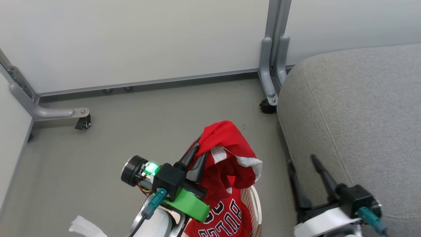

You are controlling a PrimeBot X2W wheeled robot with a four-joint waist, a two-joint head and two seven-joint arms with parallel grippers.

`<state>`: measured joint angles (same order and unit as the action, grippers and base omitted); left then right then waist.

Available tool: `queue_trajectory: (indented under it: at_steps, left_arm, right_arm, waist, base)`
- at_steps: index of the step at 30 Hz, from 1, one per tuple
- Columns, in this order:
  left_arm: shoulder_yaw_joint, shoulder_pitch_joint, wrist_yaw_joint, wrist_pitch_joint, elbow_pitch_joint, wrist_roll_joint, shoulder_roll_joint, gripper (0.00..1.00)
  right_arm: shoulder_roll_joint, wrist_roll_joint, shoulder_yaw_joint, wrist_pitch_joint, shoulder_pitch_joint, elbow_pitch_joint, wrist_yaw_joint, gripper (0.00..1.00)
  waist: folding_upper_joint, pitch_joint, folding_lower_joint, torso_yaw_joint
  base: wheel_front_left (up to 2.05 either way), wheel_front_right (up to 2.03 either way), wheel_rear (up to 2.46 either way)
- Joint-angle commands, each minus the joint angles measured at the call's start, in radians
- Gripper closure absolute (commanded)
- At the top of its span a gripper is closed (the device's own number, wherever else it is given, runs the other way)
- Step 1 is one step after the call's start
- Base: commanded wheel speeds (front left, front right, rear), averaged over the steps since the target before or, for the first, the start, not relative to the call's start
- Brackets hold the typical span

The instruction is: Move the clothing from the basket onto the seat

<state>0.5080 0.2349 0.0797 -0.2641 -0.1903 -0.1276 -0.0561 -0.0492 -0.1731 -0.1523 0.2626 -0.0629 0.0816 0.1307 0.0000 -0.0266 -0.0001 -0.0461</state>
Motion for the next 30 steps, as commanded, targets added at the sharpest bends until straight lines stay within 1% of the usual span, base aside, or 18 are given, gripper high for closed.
queue_trajectory:
  at_steps: [1,6,10,13,20,21,22,23,26,30]
  left_arm:
    - [0.002,0.012,0.007,0.000,0.006,0.002,0.000,1.00]
    - [0.028,0.044,0.012,0.000,0.006,-0.005,0.004,1.00]
    - [0.062,0.066,0.004,0.000,0.012,-0.029,0.005,1.00]
    - [0.093,0.076,-0.003,0.000,0.013,-0.043,0.005,1.00]
    - [0.160,0.091,-0.019,0.000,0.001,-0.071,0.005,1.00]
    - [0.165,0.091,-0.022,0.000,0.000,-0.075,0.005,1.00]
    - [0.171,0.091,-0.024,0.000,0.000,-0.079,0.005,1.00]
    - [0.177,0.090,-0.028,0.000,-0.002,-0.083,0.005,1.00]
    - [0.191,0.088,-0.032,0.000,-0.005,-0.088,0.005,1.00]
    - [0.193,0.090,-0.041,0.000,-0.021,-0.079,0.005,1.00]
  right_arm:
    - [-0.011,-0.005,-0.035,0.003,0.005,-0.005,0.000,0.00]
    - [-0.061,-0.015,-0.176,0.003,0.043,-0.002,0.000,0.00]
    - [-0.082,0.007,-0.237,0.003,0.074,0.005,0.000,0.00]
    - [-0.078,0.023,-0.245,0.003,0.096,0.015,0.000,0.00]
    - [-0.063,0.067,-0.203,0.003,0.115,0.025,0.000,0.00]
    - [-0.063,0.068,-0.200,0.003,0.115,0.026,0.000,0.25]
    - [-0.063,0.070,-0.199,0.003,0.110,0.031,0.000,0.59]
    - [-0.064,0.070,-0.200,0.003,0.105,0.036,0.000,1.00]
    - [-0.068,0.052,-0.213,0.003,0.091,0.050,0.000,1.00]
    - [-0.057,0.027,-0.195,0.003,0.075,0.047,0.000,1.00]
  waist:
    - [0.0000,0.002,0.0001,0.004]
    - [0.0000,0.010,0.0001,0.014]
    - [0.0000,0.014,0.0001,0.020]
    - [0.0000,0.016,0.0001,0.024]
    - [0.0000,0.016,0.0001,0.040]
    - [0.0000,0.017,0.0001,0.042]
    - [0.0000,0.017,0.0001,0.044]
    - [0.0000,0.017,0.0001,0.046]
    - [0.0000,0.018,0.0001,0.051]
    - [0.0000,0.023,0.0001,0.051]
  base:
    - [0.00,0.00,0.00]
    - [0.00,0.00,0.00]
    - [0.00,0.00,0.00]
    - [0.00,0.00,0.00]
    - [0.00,0.00,0.00]
    - [0.00,0.00,0.00]
    - [0.00,0.00,0.00]
    - [0.00,0.00,0.00]
    - [0.00,0.00,0.00]
    - [0.00,0.00,0.00]
